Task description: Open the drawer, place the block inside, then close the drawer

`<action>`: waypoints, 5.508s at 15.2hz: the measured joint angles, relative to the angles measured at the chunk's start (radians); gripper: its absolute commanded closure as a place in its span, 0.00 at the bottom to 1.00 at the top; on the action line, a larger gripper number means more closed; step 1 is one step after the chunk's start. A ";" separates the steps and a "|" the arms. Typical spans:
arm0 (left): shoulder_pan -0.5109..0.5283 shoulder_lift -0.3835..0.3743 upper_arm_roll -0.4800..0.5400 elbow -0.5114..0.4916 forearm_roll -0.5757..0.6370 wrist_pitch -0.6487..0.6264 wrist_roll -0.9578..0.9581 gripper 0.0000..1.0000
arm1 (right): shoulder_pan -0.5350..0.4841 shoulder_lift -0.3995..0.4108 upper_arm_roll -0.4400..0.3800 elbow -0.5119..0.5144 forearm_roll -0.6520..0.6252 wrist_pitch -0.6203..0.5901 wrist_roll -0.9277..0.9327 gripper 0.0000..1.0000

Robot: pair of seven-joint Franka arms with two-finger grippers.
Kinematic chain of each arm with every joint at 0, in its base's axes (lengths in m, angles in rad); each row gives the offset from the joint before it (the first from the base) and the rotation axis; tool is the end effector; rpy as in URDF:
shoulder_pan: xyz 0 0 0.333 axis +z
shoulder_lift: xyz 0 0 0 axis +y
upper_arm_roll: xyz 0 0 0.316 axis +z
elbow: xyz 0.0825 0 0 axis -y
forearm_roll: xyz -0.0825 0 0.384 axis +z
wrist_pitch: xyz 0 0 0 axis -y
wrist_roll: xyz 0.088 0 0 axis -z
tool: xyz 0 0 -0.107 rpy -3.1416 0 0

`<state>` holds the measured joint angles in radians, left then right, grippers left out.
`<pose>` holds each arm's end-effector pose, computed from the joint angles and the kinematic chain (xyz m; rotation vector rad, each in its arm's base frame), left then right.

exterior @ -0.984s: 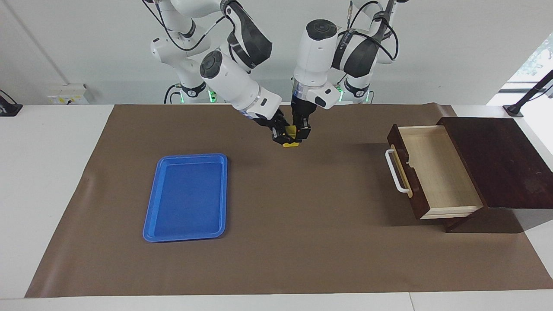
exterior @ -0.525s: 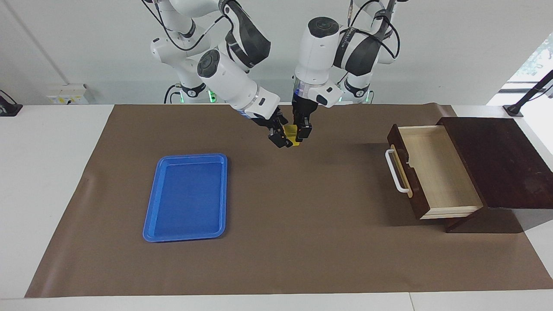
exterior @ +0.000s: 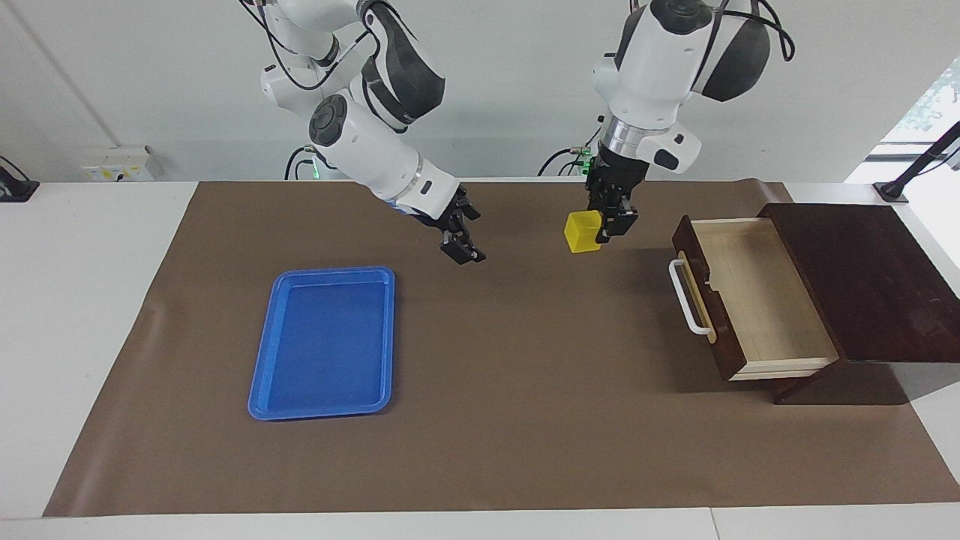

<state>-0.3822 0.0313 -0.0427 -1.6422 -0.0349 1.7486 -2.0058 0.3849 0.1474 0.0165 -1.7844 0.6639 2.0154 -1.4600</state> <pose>0.5260 -0.2410 0.5889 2.1464 2.1790 -0.0115 0.5544 0.2741 0.4875 -1.8243 -1.8637 -0.5090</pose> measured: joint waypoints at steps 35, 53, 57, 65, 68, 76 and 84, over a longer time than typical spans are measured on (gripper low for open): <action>0.374 -0.052 -0.025 -0.189 0.002 0.137 0.469 0.00 | -0.417 -0.163 -0.021 0.179 -0.579 -0.532 1.038 0.00; 0.358 0.010 -0.017 -0.348 0.123 0.362 0.427 0.00 | -0.459 -0.145 -0.015 0.230 -0.698 -0.564 1.313 0.00; 0.457 0.010 -0.013 -0.348 0.136 0.389 0.505 0.00 | -0.461 -0.132 -0.015 0.182 -0.698 -0.497 1.314 0.00; 0.557 0.014 -0.007 -0.349 0.141 0.419 0.589 0.00 | -0.450 -0.124 -0.031 0.185 -0.698 -0.507 1.314 0.00; 0.569 0.015 -0.006 -0.349 0.142 0.423 0.598 0.00 | -0.441 -0.133 -0.045 0.185 -0.698 -0.510 1.314 0.00; 0.530 0.009 -0.025 -0.262 0.148 0.279 0.779 0.00 | -0.441 -0.137 -0.049 0.185 -0.698 -0.511 1.314 0.00; 0.398 -0.086 -0.035 -0.137 0.145 -0.049 1.430 0.00 | -0.439 -0.137 -0.050 0.185 -0.698 -0.511 1.314 0.00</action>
<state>0.0162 -0.0546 -0.0772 -1.7793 0.1101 1.6997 -0.5755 -0.0540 0.0103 -0.0333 -1.5997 -0.0343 1.5042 -0.1463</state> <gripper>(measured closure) 0.000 0.000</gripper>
